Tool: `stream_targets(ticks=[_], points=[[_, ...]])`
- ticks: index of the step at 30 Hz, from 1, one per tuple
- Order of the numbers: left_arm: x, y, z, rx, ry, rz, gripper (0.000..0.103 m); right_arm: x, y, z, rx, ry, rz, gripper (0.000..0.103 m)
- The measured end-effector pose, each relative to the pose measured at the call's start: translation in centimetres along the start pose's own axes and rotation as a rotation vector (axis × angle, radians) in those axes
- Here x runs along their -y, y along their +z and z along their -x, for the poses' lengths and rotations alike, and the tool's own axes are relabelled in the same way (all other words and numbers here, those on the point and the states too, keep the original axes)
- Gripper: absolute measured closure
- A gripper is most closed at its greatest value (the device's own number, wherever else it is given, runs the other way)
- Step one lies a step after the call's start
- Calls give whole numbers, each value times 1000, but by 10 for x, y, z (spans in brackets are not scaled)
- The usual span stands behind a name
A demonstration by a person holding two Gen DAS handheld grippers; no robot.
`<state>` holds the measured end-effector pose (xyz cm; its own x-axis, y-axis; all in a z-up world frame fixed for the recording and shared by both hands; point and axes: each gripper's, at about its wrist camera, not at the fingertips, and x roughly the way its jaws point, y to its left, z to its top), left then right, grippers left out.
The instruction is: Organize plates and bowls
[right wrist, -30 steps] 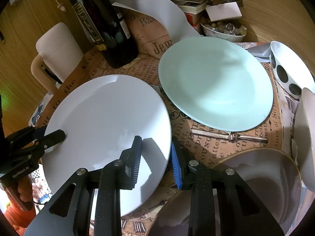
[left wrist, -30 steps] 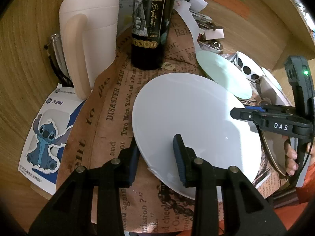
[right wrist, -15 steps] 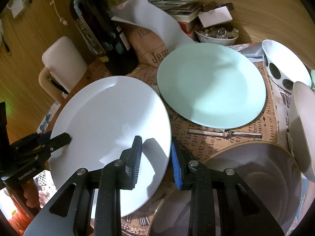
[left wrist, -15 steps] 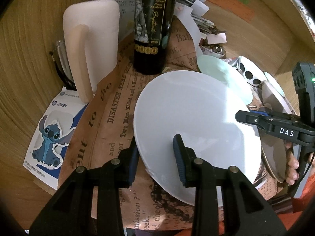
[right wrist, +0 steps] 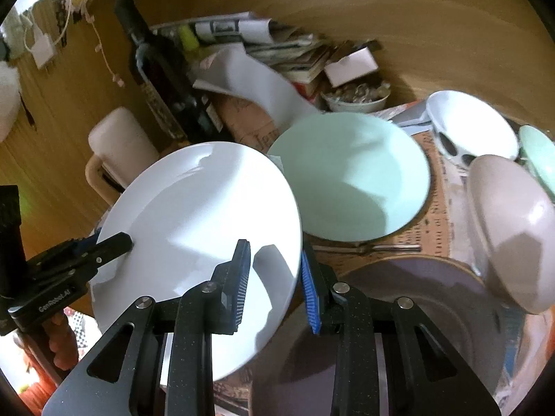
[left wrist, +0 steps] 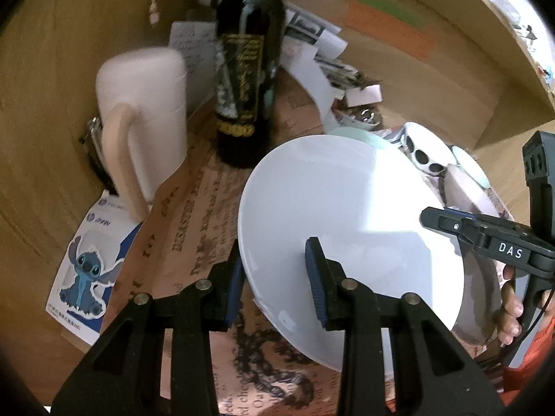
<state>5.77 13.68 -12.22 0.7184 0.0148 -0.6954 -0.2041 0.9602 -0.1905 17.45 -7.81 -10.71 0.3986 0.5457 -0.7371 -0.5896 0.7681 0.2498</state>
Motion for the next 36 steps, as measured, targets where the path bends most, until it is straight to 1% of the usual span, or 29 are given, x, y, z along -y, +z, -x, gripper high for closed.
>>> stream_targets(ticks=[4, 9, 19, 27, 36], points=[[9, 7, 3, 13, -25, -5, 69, 5, -1, 12, 28, -11, -10, 77], [27, 12, 6, 36, -46, -33, 69, 16, -4, 30, 63, -29, -27, 77], [62, 15, 0, 29, -97, -74, 69, 38, -16, 62, 116, -67, -61, 77], [88, 13, -6, 15, -130, -105, 69, 60, -30, 79, 118, -89, -79, 77], [113, 5, -17, -16, -137, -124, 69, 85, -48, 87, 94, -88, -108, 77]])
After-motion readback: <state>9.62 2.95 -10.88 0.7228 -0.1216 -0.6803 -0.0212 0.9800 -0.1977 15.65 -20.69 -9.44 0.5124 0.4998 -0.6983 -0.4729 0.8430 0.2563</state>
